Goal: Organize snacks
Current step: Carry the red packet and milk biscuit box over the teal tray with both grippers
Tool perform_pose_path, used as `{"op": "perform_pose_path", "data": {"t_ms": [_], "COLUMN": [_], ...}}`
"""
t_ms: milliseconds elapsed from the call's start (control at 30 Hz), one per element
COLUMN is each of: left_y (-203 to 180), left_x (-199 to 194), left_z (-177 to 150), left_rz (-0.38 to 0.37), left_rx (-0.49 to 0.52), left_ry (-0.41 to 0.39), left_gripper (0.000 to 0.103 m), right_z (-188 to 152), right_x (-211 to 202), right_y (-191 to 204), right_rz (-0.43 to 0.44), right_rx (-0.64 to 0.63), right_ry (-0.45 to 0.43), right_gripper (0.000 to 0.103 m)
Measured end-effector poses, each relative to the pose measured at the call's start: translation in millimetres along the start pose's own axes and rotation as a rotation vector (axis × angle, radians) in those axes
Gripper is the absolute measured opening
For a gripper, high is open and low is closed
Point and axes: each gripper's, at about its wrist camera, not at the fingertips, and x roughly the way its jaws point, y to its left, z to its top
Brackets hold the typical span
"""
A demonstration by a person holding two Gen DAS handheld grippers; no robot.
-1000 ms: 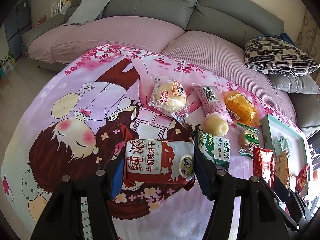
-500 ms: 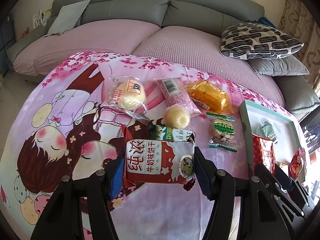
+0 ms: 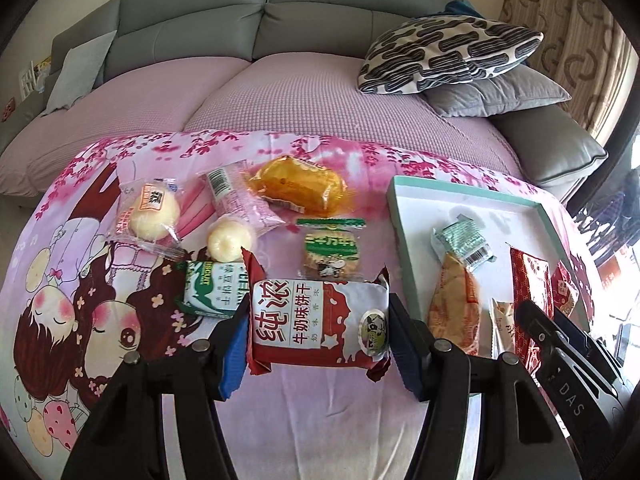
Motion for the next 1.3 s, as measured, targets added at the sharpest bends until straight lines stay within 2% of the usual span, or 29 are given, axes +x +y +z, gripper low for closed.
{"op": "perform_pose_path", "data": {"t_ms": [233,533,967,1300], "left_y": [-32.5,-56.5,-103.8,-140.9], "left_x": [3.3,15.3,40.5,92.8], "left_z": [1.3,7.4,72.5,97.6], "left_rz": [-0.027,-0.021,-0.124,-0.112], "left_rx": [0.061,0.143,0.170,0.197], "left_ry": [0.003,0.020,0.021,0.097], "left_gripper": [0.064,0.064,0.064,0.064], "right_z": [5.3,7.3,44.0,67.5], "right_x": [-5.6,2.6,27.8,62.6], "right_y": [-34.6,-43.9,-48.0,-62.4], "right_rz": [-0.053,-0.038,-0.057,-0.081], "right_rx": [0.060,0.089,0.072,0.068], "right_ry": [-0.017,-0.009,-0.043,-0.023], "right_gripper": [0.048,0.048,0.048,0.048]}}
